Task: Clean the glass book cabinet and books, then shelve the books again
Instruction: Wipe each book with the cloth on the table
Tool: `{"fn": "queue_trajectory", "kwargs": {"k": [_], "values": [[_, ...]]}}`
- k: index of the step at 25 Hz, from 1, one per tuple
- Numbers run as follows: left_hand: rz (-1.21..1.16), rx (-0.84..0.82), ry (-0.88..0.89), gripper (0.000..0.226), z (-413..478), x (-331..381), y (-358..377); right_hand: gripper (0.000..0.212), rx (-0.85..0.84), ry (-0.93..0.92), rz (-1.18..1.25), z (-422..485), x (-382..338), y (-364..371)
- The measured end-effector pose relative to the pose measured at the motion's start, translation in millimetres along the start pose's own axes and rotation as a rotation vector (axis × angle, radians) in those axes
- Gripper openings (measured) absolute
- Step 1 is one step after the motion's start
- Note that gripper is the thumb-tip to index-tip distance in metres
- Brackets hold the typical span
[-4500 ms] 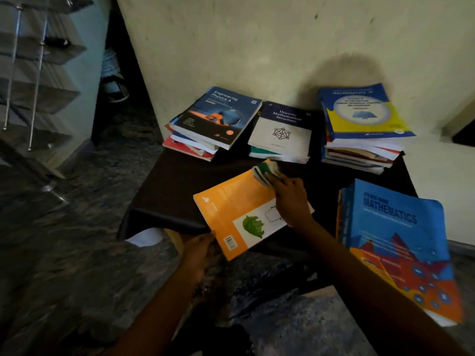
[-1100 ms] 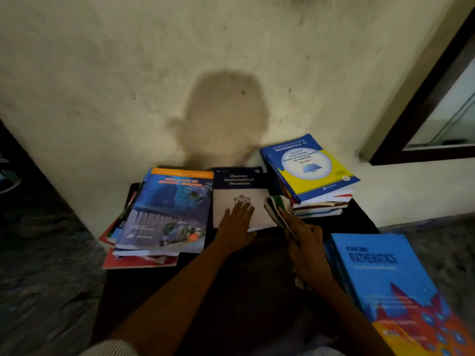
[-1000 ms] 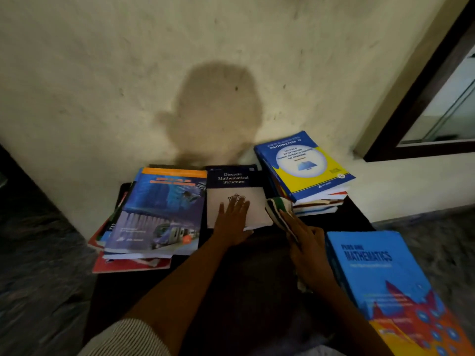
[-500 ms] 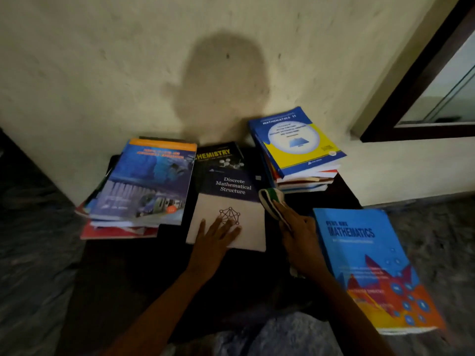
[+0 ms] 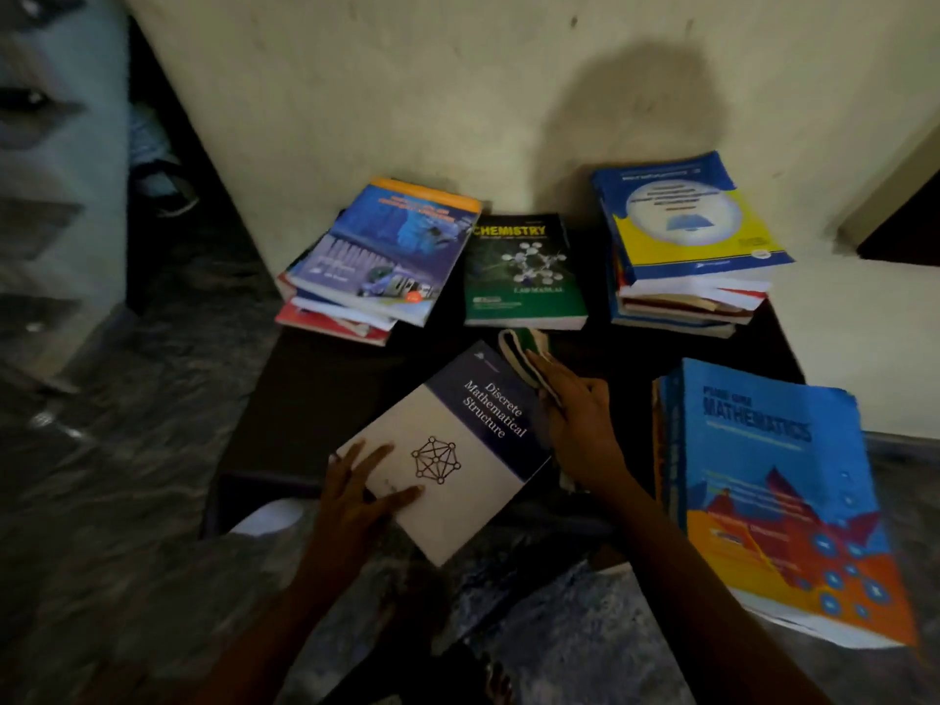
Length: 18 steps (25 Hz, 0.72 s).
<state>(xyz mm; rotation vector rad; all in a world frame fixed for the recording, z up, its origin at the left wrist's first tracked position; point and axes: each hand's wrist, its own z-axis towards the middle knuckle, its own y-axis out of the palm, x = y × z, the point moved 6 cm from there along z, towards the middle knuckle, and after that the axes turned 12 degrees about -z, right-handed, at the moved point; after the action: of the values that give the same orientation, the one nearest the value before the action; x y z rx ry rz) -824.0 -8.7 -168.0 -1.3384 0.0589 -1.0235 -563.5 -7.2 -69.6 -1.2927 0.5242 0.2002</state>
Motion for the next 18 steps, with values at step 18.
{"fn": "queue_trajectory", "kwargs": {"k": [18], "values": [[-1.39, 0.48, -1.333, 0.027, -37, -3, 30, 0.071, -0.29, -0.279, -0.485, -26, -87, 135]]}}
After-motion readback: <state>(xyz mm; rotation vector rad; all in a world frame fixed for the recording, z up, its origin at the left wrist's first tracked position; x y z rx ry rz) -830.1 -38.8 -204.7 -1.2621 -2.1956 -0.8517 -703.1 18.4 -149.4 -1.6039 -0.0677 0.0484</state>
